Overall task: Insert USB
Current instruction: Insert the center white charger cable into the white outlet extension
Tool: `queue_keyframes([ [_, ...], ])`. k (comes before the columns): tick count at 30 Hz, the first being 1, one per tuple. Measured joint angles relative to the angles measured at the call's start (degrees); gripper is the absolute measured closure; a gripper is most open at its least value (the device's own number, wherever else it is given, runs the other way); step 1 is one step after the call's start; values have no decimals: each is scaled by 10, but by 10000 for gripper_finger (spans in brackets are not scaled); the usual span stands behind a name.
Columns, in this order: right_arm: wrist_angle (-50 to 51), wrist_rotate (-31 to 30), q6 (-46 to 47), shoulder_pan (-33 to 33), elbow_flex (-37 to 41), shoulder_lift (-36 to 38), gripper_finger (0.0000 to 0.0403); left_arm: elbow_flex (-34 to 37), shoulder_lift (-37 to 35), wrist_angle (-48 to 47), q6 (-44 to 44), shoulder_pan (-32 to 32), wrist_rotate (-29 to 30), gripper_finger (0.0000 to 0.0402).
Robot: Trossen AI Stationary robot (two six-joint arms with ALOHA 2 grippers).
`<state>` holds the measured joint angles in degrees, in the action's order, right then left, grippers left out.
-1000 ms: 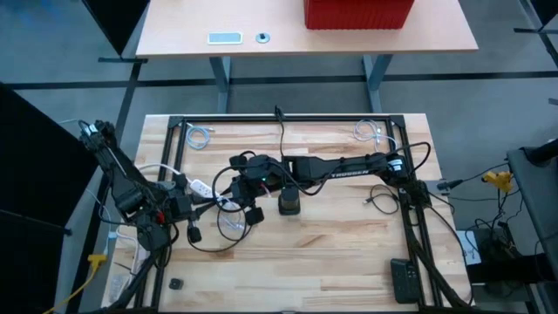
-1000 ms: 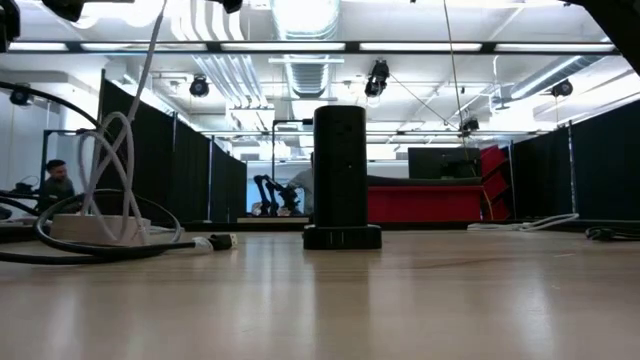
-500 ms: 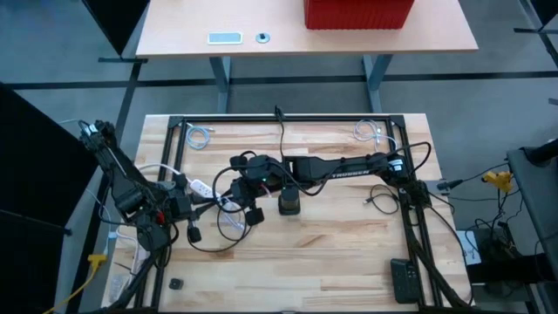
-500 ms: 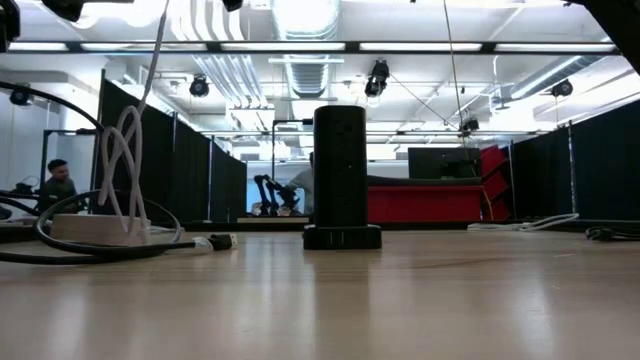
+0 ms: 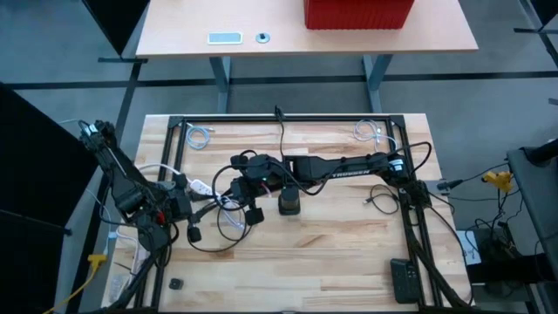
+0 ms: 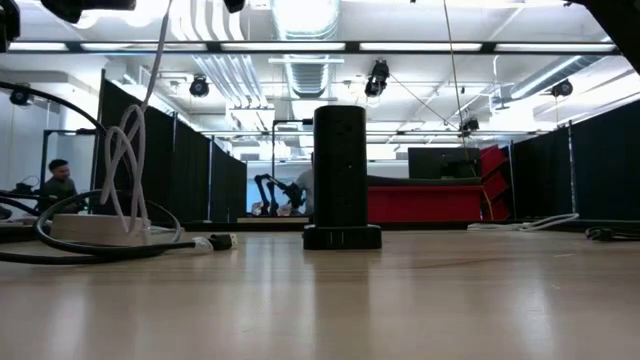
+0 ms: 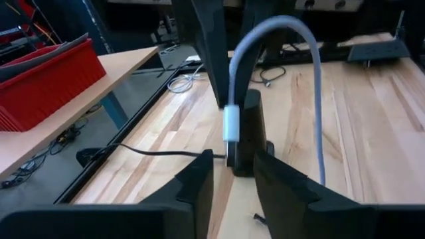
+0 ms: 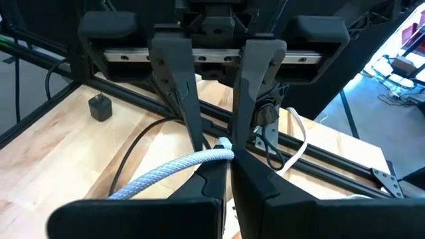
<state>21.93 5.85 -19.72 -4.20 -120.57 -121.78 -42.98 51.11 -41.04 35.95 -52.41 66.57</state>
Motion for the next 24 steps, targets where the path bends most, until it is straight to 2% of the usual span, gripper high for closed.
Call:
queue_keyframes([
  [6,13,-1,2,-1,0,6,403,0,-11,-75,55,2,-11,274],
  [10,40,-1,3,-1,0,7,403,0,-24,-221,199,14,-31,276],
  [14,54,-2,17,-2,0,7,403,11,-23,-361,347,31,-103,289],
  [19,57,-2,17,-8,0,9,403,58,-11,-350,377,53,-187,307],
  [24,72,0,24,-8,0,17,403,84,2,-345,401,95,-197,327],
])
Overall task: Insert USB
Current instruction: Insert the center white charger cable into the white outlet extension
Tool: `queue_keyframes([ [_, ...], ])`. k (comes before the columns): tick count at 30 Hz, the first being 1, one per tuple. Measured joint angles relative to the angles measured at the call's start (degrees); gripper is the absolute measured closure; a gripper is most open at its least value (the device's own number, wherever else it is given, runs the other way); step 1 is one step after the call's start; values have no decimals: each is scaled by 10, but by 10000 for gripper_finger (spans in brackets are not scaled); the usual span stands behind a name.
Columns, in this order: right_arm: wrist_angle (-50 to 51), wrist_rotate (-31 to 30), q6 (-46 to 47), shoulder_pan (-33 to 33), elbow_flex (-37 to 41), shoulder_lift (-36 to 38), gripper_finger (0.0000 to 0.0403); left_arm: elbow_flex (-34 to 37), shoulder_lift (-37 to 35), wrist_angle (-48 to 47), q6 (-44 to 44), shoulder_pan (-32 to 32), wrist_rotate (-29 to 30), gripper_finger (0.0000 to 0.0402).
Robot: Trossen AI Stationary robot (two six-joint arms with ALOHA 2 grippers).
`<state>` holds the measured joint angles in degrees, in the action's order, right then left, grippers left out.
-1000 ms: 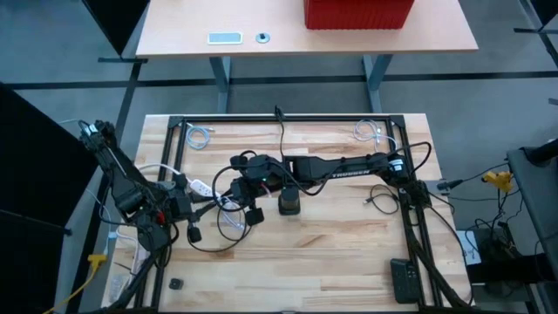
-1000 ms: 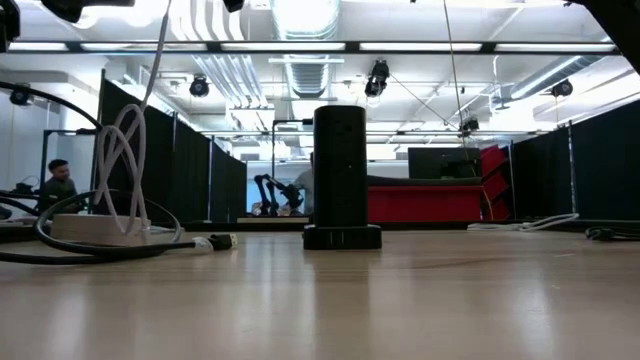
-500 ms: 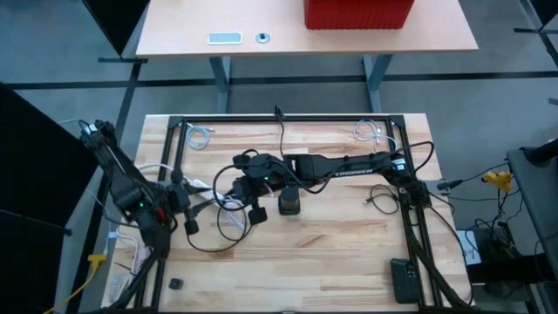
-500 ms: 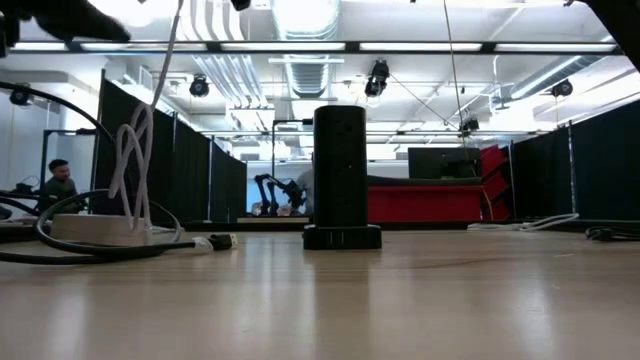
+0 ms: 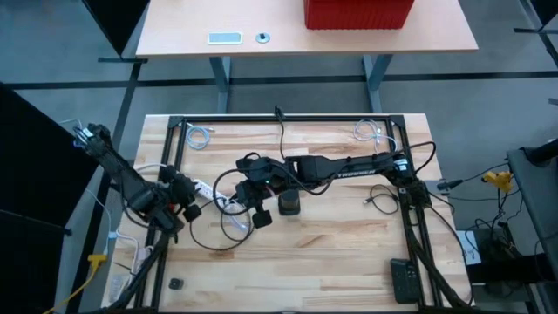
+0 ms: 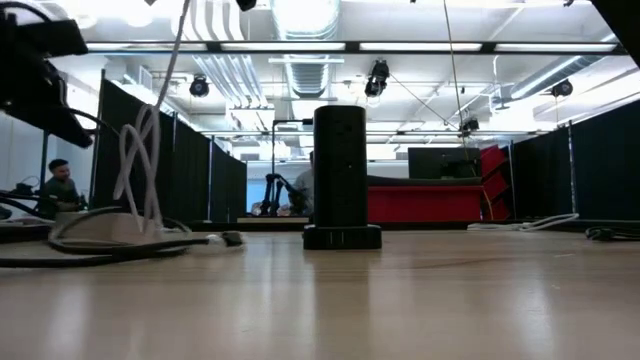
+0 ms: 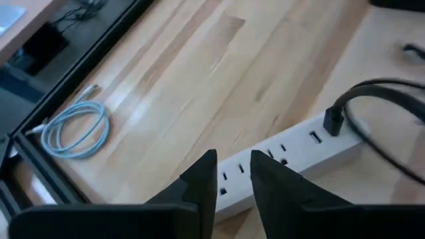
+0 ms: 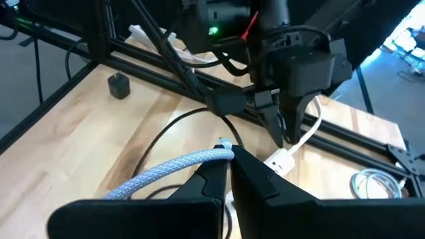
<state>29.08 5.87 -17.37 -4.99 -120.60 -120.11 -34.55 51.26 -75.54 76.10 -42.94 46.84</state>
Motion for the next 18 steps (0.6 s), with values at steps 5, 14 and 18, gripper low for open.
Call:
queue_keyframes([
  [5,10,0,6,0,0,2,403,0,7,7,-10,42,-3,334],
  [14,24,1,13,0,0,7,403,-13,16,11,-32,107,-13,337],
  [18,24,1,13,0,0,10,403,-55,12,18,-73,111,-30,337],
])
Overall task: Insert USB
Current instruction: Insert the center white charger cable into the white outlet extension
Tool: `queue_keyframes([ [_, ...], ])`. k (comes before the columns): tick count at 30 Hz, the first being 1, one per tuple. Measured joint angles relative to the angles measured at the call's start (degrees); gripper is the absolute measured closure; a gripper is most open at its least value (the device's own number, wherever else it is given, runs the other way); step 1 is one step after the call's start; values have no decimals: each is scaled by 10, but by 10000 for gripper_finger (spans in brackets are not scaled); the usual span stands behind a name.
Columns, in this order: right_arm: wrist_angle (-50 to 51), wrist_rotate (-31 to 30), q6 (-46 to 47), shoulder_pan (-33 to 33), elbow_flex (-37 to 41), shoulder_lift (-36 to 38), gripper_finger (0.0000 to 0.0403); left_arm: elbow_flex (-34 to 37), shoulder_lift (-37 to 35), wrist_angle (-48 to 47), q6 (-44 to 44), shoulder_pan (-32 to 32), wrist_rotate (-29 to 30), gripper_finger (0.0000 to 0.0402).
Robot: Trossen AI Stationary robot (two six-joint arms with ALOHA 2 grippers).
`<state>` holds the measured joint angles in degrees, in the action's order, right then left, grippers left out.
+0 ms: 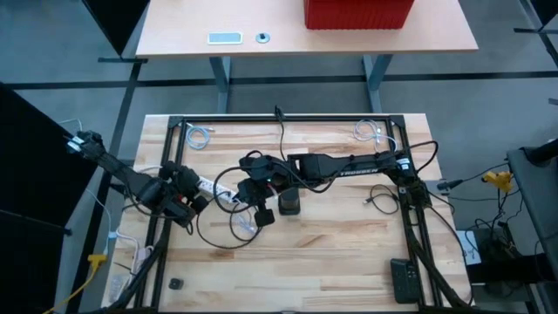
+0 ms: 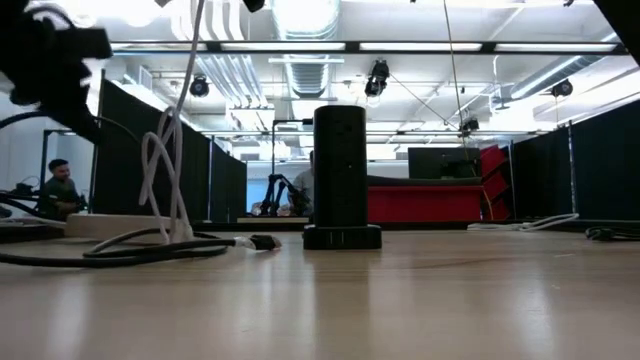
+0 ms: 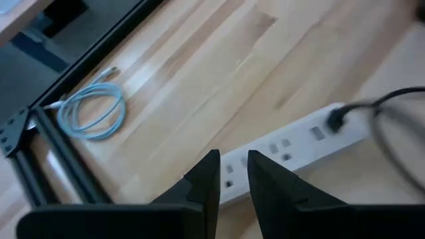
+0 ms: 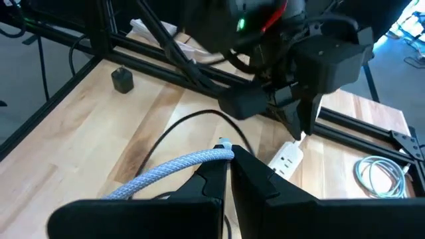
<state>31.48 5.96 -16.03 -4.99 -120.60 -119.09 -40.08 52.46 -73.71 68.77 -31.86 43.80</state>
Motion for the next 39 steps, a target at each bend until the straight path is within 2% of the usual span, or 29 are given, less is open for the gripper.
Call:
queue_keyframes([
  [4,8,0,0,0,0,0,403,-35,0,22,-56,3,-39,337],
  [10,22,0,-1,0,0,0,403,-52,0,32,-89,31,-96,338],
  [13,31,1,5,0,0,0,403,-52,3,90,-142,43,-148,336],
  [23,59,5,25,-1,1,0,403,-49,55,184,-221,43,-234,335],
  [32,49,33,-36,10,3,-17,403,-48,89,217,-230,43,-239,333],
  [39,18,47,-172,52,0,-51,403,-48,108,223,-224,43,-238,336],
])
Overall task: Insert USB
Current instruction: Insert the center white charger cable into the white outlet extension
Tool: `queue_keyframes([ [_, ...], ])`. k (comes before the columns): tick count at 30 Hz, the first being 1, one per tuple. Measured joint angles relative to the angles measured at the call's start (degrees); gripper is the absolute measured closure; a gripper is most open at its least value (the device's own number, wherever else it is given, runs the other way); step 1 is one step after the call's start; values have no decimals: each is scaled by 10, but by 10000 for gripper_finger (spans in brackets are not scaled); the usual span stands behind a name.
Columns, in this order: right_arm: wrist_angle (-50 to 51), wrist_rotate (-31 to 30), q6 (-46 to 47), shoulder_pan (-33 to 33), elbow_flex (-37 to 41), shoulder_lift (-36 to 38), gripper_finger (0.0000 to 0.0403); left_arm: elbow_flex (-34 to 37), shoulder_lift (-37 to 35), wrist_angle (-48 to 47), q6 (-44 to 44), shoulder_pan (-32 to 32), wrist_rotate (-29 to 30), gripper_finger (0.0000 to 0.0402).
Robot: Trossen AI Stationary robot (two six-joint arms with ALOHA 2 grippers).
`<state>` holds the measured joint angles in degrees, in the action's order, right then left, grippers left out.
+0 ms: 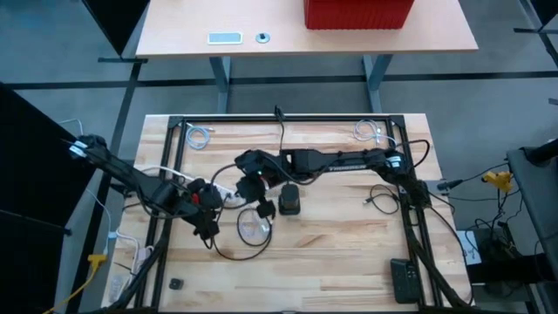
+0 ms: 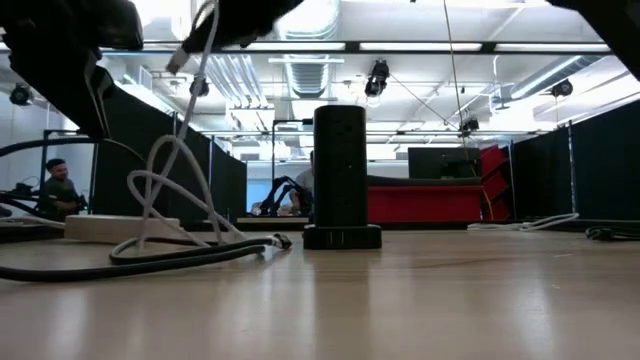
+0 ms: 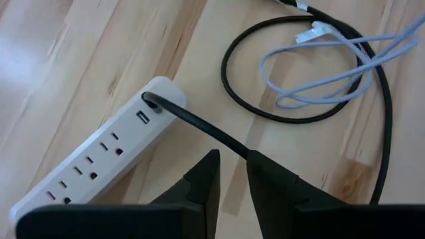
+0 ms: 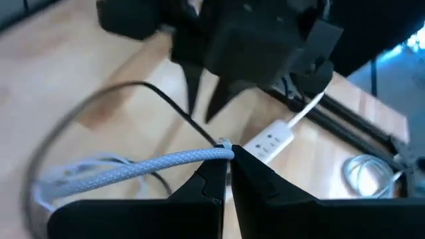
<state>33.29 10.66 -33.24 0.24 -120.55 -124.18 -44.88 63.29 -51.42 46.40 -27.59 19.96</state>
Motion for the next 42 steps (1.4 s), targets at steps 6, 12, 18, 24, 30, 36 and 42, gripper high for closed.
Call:
queue_keyframes([
  [6,-16,31,-80,32,-1,-29,403,1,27,15,4,-12,2,337],
  [12,-41,43,-132,56,-2,-60,403,3,58,54,-1,-24,8,338],
  [18,-9,47,-151,71,-2,-65,403,-13,74,40,-1,-28,50,338],
  [24,82,46,-147,65,-2,-25,403,-93,47,-103,48,-28,152,339],
  [30,152,44,-126,58,-2,0,403,-83,25,-224,226,23,198,345],
  [36,198,48,-118,57,-2,5,403,-5,-3,-170,243,93,173,367],
  [42,222,48,-124,57,-2,7,403,56,-38,-139,226,183,90,391],
])
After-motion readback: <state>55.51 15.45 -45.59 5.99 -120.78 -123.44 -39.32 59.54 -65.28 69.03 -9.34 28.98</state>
